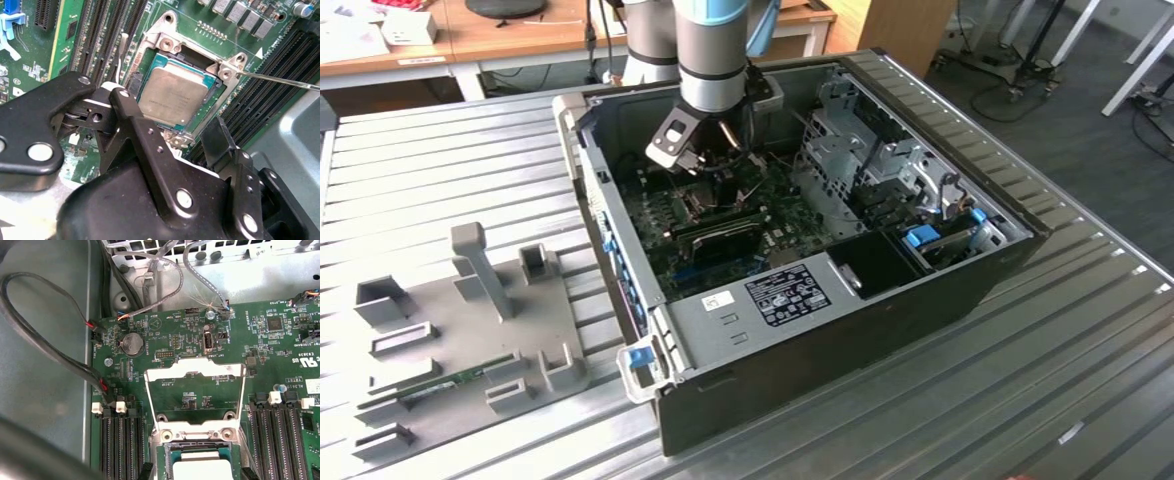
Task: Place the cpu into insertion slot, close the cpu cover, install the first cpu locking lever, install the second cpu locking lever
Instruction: 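Place the cpu into insertion slot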
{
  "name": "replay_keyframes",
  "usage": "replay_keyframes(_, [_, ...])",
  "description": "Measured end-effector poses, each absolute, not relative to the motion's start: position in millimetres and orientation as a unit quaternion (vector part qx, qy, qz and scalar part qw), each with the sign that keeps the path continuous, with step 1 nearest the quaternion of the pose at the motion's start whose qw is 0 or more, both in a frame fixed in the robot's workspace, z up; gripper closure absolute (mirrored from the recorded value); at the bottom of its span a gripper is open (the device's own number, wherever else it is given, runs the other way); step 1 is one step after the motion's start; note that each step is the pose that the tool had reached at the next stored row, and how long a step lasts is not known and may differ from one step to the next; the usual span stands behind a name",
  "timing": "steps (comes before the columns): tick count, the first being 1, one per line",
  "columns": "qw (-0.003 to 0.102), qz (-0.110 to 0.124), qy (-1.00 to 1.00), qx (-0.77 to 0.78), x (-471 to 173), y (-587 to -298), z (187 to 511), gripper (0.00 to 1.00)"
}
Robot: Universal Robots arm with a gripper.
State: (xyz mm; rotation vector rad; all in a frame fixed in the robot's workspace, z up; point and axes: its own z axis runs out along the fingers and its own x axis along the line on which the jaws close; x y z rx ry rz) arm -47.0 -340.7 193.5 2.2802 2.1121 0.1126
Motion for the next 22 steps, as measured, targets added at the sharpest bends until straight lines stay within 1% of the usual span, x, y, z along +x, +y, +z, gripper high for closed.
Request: replay_keyframes(22, [0.020, 0.032, 0.689, 0.724, -46.8, -338.0, 189.4, 0.25])
